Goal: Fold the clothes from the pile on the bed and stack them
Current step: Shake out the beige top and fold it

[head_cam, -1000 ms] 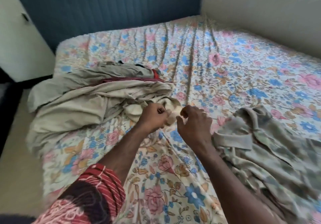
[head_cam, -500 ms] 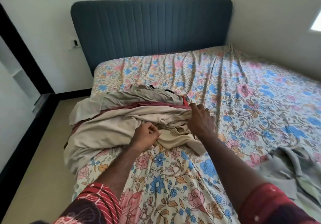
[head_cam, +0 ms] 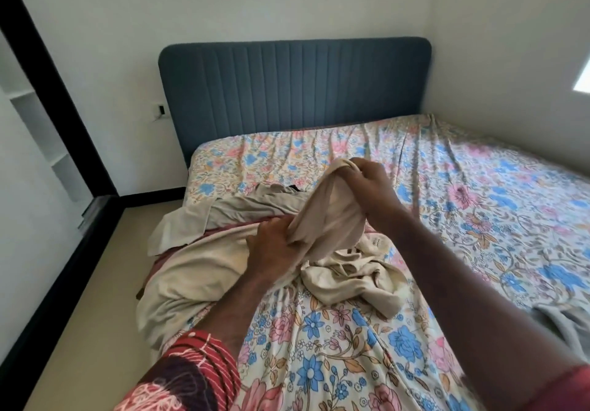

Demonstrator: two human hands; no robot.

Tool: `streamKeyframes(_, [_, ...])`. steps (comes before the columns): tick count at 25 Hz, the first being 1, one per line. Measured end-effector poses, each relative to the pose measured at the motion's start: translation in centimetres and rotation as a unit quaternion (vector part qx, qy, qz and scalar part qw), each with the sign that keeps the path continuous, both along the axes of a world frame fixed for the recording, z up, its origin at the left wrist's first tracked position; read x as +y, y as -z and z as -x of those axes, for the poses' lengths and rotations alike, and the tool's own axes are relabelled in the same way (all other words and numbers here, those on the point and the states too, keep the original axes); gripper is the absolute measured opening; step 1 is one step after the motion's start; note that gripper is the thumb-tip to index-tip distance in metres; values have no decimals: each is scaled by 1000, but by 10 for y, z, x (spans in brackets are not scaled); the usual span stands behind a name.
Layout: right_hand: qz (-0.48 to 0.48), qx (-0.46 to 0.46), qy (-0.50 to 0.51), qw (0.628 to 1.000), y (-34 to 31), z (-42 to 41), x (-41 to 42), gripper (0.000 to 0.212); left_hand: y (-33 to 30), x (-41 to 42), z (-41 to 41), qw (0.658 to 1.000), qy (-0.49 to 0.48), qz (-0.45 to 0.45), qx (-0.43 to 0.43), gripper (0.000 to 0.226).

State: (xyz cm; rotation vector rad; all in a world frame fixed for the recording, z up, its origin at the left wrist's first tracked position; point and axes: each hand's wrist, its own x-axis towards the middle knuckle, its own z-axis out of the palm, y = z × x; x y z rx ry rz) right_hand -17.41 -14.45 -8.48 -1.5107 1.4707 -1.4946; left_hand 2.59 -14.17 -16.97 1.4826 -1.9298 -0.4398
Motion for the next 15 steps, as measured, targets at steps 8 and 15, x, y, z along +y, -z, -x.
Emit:
streamKeyframes(8, [5,193,-29,981,-77,17,-20,43,-134,-15,-99,955,71,-84,277,32])
streamKeyframes(15, [30,316,-170,933,-128,-59,-6,61,-146,19,-59,962,148,-134,187,43])
